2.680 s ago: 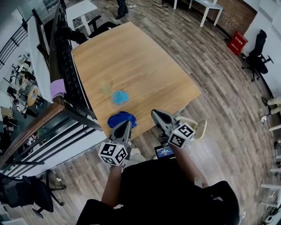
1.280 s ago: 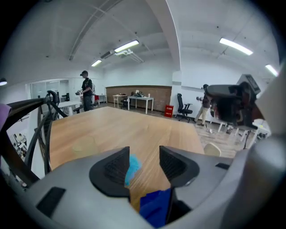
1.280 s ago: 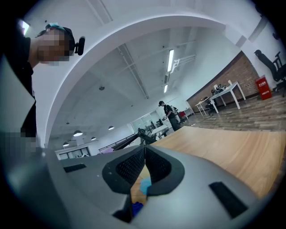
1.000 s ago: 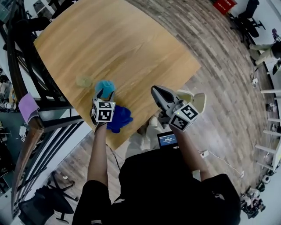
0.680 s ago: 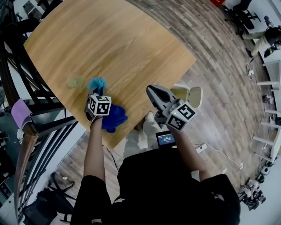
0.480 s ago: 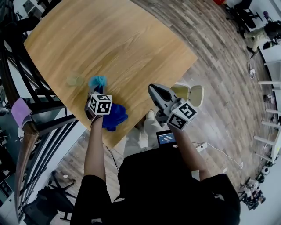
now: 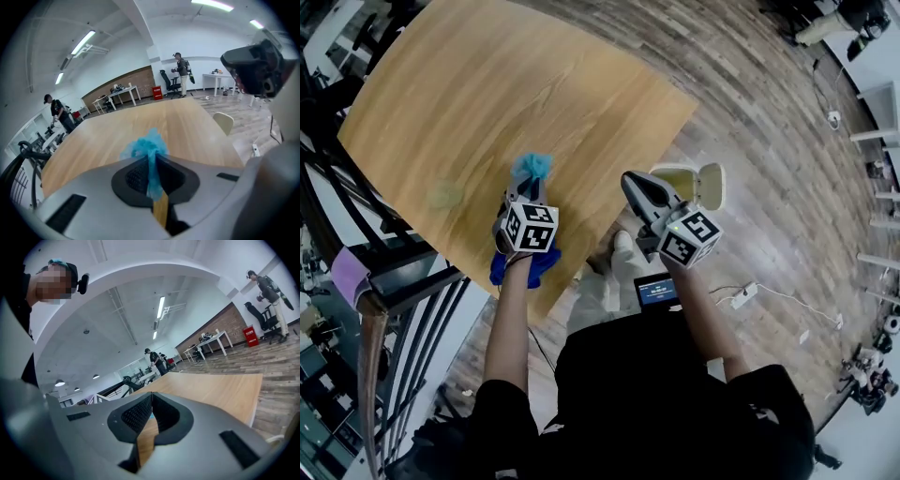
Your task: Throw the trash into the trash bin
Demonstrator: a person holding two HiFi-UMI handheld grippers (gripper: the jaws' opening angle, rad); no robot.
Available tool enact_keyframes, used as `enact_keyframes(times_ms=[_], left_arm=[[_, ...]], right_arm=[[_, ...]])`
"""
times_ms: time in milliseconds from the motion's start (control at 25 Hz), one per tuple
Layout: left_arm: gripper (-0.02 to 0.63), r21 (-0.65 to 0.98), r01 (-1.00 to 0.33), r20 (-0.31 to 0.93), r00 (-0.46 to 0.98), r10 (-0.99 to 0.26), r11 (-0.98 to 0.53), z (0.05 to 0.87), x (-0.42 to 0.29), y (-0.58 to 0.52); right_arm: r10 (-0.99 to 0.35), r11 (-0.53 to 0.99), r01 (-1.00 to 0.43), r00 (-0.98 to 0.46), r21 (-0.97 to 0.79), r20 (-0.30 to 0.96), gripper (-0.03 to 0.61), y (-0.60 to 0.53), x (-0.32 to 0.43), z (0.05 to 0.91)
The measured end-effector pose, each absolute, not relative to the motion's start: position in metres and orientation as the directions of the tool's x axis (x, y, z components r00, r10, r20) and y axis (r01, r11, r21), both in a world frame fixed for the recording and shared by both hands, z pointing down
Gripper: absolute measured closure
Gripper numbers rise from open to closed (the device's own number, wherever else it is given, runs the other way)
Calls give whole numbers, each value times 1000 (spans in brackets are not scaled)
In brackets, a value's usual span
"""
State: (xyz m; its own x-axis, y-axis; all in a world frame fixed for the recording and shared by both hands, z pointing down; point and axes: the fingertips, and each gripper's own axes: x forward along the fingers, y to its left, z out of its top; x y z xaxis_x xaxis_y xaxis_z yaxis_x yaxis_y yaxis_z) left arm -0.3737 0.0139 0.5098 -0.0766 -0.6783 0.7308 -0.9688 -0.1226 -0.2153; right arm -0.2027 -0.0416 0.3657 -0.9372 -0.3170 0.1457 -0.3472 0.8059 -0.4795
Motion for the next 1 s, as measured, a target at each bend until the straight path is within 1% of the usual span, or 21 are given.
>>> enact_keyframes(times_ms=[160,360,480,640,760,880,1000], left_arm=[[591,-190,-947,745,33,-666,-259,524,-304,-22],[591,-149,-884,757,186,-626,-442,539,-207,-59],[591,-137,-834,751,265,-605,-535,546,-141,-85],[591,-120,-751,745,364,-558,-649,559,-50,-107],[591,-80,-691,760,424,-493,-718,582,8,-108],[591,-57,-640,797,432,-421,-766,631,42,-106],[591,-23,-634,828,421,-370,-773,695,55,-113]], right_arm=[[-414,777,-450,-892,-440,181,580,-62,-145,377],[-566,665,-598,-794,-448,220,580,-77,-62,402],[-622,619,-657,-745,-431,242,580,-86,-17,418],[-669,573,-730,-679,-372,302,580,-89,36,446],[-693,525,-770,-634,-363,342,580,-86,70,466],[-688,511,-776,-627,-369,365,580,-86,92,492],[-680,515,-768,-636,-381,363,580,-90,100,521]])
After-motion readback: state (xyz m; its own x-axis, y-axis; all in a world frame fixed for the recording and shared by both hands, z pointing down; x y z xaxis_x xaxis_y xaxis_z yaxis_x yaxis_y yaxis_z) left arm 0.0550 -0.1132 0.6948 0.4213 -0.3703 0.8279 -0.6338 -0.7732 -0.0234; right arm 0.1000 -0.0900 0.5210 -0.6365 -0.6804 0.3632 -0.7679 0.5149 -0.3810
